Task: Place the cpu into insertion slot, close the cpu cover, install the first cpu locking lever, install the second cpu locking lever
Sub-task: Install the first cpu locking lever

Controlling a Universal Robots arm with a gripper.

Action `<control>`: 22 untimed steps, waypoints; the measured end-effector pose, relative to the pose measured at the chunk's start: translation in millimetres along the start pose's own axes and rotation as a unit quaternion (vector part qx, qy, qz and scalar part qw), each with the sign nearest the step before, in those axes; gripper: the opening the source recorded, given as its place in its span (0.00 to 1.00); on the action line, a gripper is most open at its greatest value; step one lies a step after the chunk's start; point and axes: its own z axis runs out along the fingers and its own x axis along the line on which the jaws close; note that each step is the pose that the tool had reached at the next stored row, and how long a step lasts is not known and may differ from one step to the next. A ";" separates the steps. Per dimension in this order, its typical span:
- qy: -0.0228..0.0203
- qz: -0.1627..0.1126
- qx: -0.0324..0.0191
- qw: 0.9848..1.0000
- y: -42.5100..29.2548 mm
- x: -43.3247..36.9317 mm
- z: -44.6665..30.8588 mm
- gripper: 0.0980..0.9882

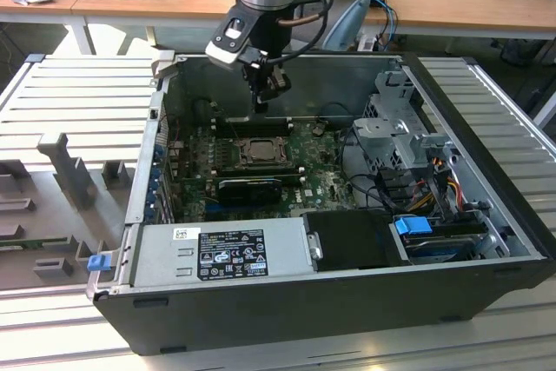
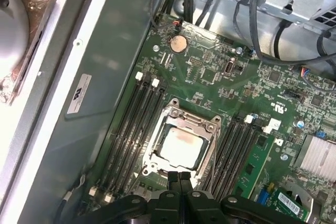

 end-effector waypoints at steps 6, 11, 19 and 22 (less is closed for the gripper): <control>0.000 -0.025 0.001 1.000 0.0 0.0 0.0 0.01; 0.000 -0.045 0.001 0.999 0.0 0.0 0.0 0.01; 0.001 -0.139 0.004 0.990 0.0 0.0 0.0 0.01; 0.001 -0.172 0.005 0.985 0.0 0.0 0.0 0.01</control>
